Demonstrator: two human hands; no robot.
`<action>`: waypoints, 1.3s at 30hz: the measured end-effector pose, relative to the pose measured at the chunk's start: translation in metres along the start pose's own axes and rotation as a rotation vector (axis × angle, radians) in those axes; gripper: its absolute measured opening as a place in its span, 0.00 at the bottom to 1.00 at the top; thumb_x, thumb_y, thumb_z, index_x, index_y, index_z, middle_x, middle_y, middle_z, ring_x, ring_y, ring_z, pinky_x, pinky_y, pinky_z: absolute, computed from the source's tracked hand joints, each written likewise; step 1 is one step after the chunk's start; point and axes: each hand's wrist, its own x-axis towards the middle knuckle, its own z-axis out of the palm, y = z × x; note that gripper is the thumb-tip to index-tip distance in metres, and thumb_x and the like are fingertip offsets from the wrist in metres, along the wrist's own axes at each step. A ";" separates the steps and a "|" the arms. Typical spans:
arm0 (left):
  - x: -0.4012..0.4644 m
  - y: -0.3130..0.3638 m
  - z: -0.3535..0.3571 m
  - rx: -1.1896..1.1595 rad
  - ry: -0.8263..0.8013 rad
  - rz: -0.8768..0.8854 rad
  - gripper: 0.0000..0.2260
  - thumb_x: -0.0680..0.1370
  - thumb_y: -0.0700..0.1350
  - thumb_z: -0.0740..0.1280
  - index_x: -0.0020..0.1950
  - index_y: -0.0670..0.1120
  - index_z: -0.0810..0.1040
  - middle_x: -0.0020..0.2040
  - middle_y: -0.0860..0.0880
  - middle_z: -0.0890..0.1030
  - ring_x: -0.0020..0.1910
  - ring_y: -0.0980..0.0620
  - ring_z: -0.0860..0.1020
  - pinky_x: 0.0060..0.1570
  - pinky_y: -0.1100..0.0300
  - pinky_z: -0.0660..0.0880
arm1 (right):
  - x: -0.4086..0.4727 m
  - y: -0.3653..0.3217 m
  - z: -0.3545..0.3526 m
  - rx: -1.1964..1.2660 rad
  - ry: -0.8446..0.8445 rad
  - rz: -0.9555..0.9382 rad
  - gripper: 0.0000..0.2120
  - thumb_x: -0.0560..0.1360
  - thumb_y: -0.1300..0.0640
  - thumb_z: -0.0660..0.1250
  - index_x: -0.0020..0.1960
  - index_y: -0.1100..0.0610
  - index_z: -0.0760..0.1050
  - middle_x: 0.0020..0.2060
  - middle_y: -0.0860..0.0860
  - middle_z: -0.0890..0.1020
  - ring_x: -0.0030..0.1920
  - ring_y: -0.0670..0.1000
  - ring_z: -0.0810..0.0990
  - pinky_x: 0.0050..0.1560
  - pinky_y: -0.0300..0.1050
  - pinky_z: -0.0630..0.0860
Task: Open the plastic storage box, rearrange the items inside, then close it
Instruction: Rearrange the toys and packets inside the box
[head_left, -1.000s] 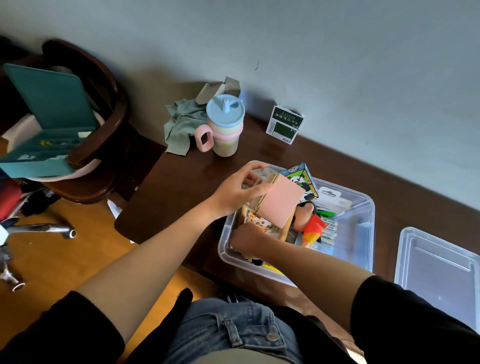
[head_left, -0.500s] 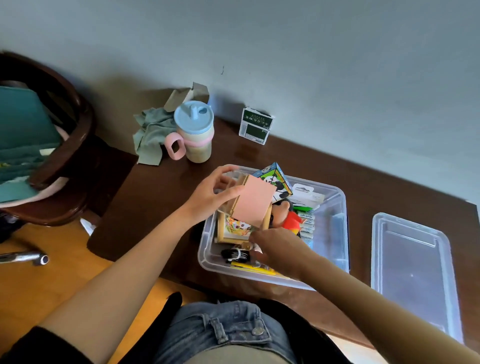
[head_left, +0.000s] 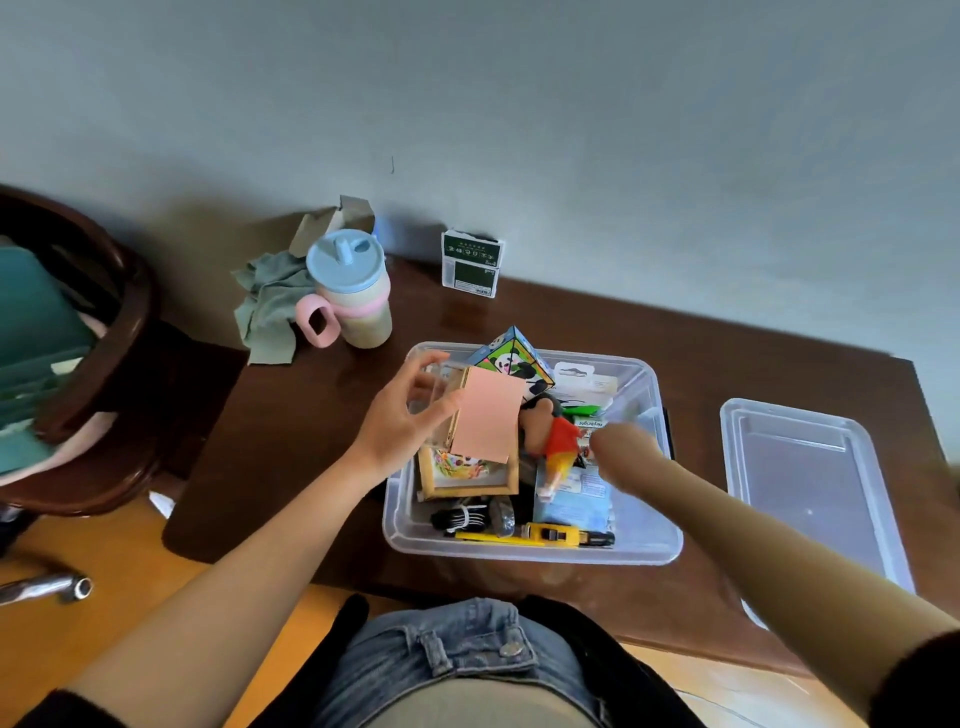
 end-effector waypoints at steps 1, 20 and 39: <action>0.000 0.000 0.000 -0.004 -0.005 -0.009 0.20 0.68 0.62 0.68 0.58 0.62 0.72 0.52 0.45 0.80 0.52 0.47 0.80 0.57 0.43 0.75 | 0.004 -0.001 0.002 -0.017 -0.007 -0.001 0.11 0.76 0.68 0.59 0.54 0.61 0.77 0.51 0.55 0.81 0.52 0.54 0.80 0.45 0.43 0.75; -0.002 0.005 -0.002 -0.020 -0.082 -0.052 0.25 0.67 0.64 0.66 0.62 0.59 0.68 0.56 0.42 0.78 0.56 0.47 0.78 0.59 0.42 0.74 | 0.009 -0.003 0.005 -0.017 0.098 0.088 0.09 0.77 0.66 0.59 0.51 0.60 0.77 0.40 0.51 0.77 0.47 0.51 0.80 0.38 0.39 0.71; -0.003 0.006 -0.004 -0.014 -0.110 -0.063 0.22 0.68 0.64 0.66 0.60 0.63 0.68 0.57 0.44 0.77 0.56 0.48 0.78 0.57 0.43 0.76 | 0.008 -0.008 0.010 -0.048 0.077 0.026 0.09 0.76 0.66 0.60 0.50 0.56 0.76 0.29 0.47 0.66 0.38 0.49 0.74 0.37 0.38 0.70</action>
